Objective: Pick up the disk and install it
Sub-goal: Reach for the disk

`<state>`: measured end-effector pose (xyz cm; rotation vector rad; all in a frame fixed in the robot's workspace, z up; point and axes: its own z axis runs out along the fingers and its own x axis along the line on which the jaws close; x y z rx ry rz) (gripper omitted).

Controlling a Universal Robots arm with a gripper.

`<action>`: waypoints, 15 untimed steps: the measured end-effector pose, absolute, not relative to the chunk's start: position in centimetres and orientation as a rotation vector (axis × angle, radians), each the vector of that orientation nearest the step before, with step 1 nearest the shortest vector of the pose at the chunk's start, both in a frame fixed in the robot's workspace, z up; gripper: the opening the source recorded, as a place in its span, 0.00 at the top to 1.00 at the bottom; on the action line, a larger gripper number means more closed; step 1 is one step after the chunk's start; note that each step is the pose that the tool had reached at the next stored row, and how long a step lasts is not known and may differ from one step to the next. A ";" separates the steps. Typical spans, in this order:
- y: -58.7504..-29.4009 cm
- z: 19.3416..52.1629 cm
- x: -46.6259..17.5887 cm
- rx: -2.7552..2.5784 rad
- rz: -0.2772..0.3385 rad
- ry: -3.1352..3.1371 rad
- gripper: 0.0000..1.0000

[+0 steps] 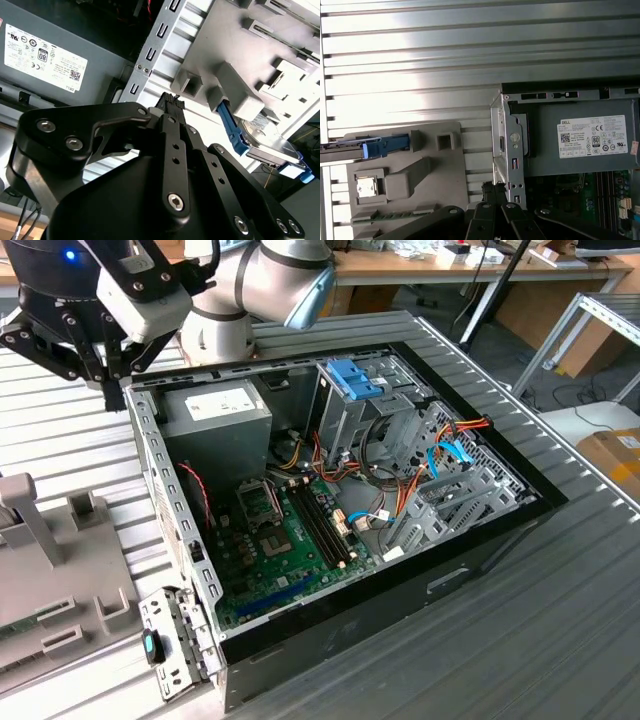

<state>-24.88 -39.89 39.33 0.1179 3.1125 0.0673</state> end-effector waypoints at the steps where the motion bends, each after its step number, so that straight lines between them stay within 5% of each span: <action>1: -39.9 39.3 -24.9 0.118 0.067 3.113 0.89; 15: -39.9 39.3 -28.2 0.118 0.067 3.113 0.89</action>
